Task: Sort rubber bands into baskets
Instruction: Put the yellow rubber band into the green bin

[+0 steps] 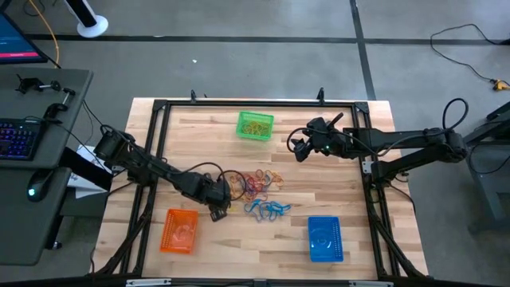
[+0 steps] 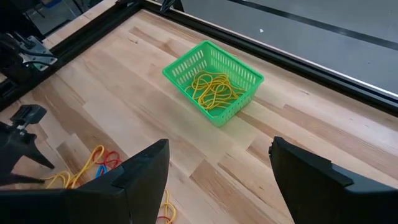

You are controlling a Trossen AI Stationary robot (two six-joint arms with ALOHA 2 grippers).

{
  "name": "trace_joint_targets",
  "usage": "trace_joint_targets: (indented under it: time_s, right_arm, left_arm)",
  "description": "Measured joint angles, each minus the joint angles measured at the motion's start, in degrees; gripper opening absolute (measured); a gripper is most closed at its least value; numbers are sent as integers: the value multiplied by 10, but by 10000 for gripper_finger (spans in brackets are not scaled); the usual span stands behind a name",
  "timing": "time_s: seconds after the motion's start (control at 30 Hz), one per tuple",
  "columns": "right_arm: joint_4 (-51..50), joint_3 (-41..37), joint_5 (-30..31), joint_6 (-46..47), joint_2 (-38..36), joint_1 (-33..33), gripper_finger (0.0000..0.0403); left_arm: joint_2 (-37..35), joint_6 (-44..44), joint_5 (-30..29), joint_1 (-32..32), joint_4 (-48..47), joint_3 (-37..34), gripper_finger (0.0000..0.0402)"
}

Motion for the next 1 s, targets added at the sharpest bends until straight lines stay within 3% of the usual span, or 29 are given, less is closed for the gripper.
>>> trace_joint_targets:
  time_s: [0.1, 0.2, 0.37, 0.7, 1.0]
  right_arm:
    - [0, 0, 0, -3, 0, 0, 265]
    - [0, 0, 0, -3, 0, 0, 265]
    - [0, 0, 0, -4, 0, 0, 265]
    - [5, 0, 5, -4, 0, 0, 265]
    - [8, 0, 6, -2, 0, 0, 265]
  left_arm:
    - [0, 1, 19, 0, -4, 0, 20]
    - [-5, 4, 42, 5, -14, 3, 6]
    - [-40, 35, 72, 24, -100, 21, 0]
    - [-177, 153, 54, 87, -244, 124, 0]
    - [-188, 247, 45, 150, -355, 255, 0]
